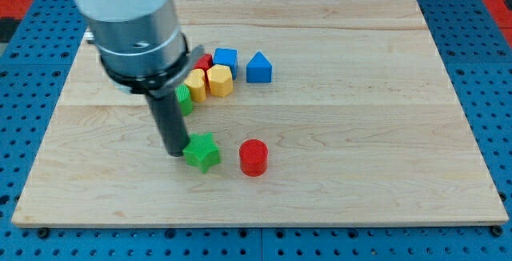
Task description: Move the green circle to the red circle
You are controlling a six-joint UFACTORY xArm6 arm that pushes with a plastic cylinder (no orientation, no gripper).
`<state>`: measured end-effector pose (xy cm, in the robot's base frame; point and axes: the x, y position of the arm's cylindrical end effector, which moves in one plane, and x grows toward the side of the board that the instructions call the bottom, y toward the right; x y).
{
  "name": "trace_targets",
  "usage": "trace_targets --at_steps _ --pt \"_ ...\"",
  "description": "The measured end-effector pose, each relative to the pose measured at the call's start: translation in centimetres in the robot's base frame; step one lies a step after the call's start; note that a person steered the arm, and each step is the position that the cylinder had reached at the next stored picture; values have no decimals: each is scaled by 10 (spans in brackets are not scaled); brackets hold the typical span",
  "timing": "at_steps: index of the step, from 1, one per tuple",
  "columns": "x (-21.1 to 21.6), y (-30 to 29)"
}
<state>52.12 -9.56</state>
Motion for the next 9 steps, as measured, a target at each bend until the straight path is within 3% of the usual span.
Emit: trace_targets --at_steps 2,3,4,5,6,7,9 --pt "7 28" --pt "7 11" --pt "1 -63" --pt "-37 -97" --pt "-95 -90" --pt "-115 -73" --pt "-79 -2"
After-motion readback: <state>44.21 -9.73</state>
